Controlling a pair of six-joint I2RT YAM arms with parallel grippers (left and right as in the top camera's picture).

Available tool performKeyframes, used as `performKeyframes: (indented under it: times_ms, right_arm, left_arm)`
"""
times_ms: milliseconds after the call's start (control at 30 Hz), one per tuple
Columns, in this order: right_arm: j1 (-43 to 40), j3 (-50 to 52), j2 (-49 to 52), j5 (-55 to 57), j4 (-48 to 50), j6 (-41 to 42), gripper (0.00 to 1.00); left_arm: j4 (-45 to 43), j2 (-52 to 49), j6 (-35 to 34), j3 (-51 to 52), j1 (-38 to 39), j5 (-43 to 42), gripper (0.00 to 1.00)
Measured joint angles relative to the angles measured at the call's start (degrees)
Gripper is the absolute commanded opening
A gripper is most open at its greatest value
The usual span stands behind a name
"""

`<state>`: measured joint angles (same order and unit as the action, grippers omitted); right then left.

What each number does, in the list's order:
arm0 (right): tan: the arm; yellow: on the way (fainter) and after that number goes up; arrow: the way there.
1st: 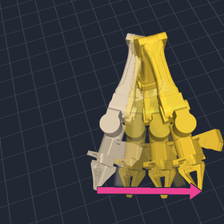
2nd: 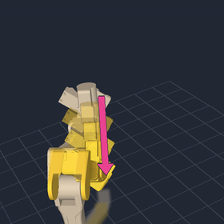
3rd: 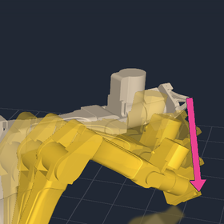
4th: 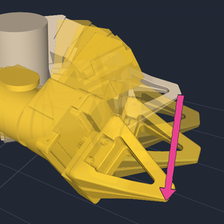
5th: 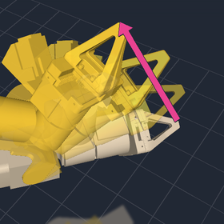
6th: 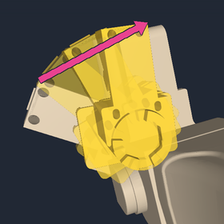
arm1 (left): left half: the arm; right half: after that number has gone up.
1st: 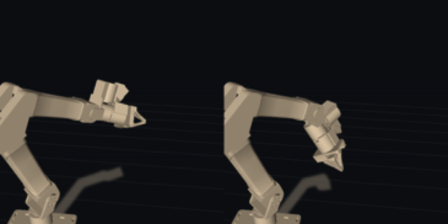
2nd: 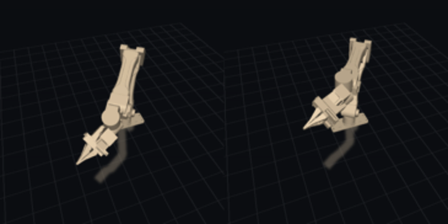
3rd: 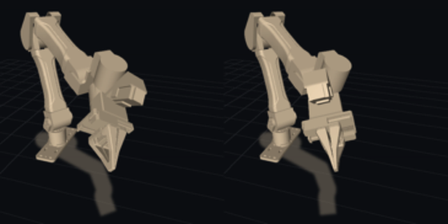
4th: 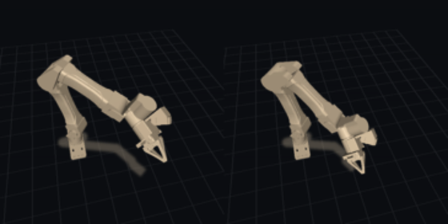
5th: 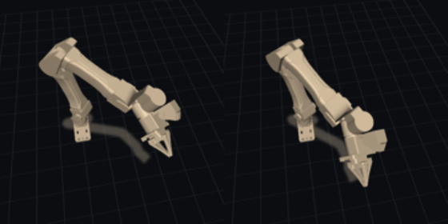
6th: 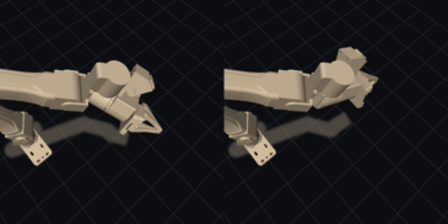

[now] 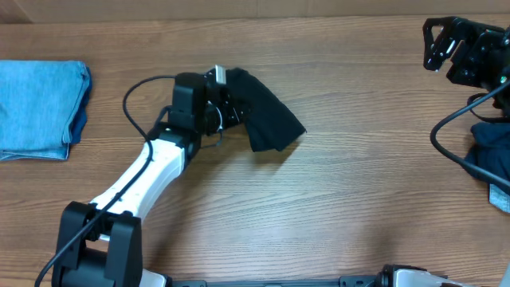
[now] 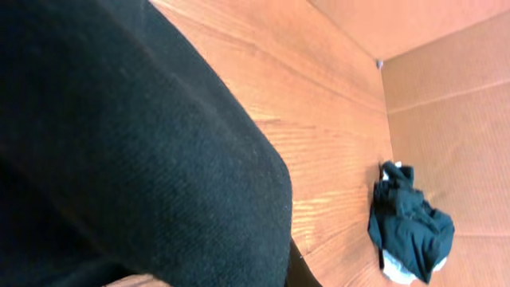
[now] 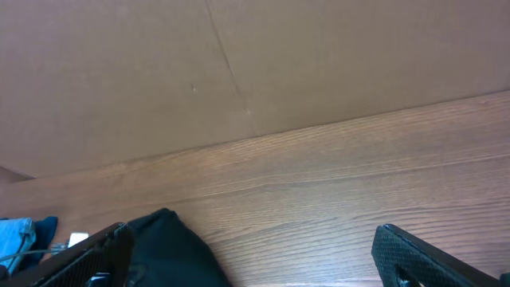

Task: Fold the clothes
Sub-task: 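Lift the black bundle with the left gripper and carry it leftward, then lower the black bundle onto the blue towel stack with the left gripper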

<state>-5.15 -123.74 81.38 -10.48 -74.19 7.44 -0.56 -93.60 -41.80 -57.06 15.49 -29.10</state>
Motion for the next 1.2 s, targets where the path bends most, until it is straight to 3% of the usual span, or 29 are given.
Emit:
performKeyframes:
  times_ms: [633, 1200]
  right_arm:
    - [-0.02, 0.0, 0.0, 0.02, 0.02, 0.0, 1.0]
    - [0.0, 0.0, 0.0, 0.02, 0.0, 0.0, 1.0]
  left_arm:
    - [21.07, 13.42, 7.26, -12.68, -16.96, 5.75, 0.04]
    - [21.57, 17.75, 16.7, -13.11, -46.86, 0.07, 0.04]
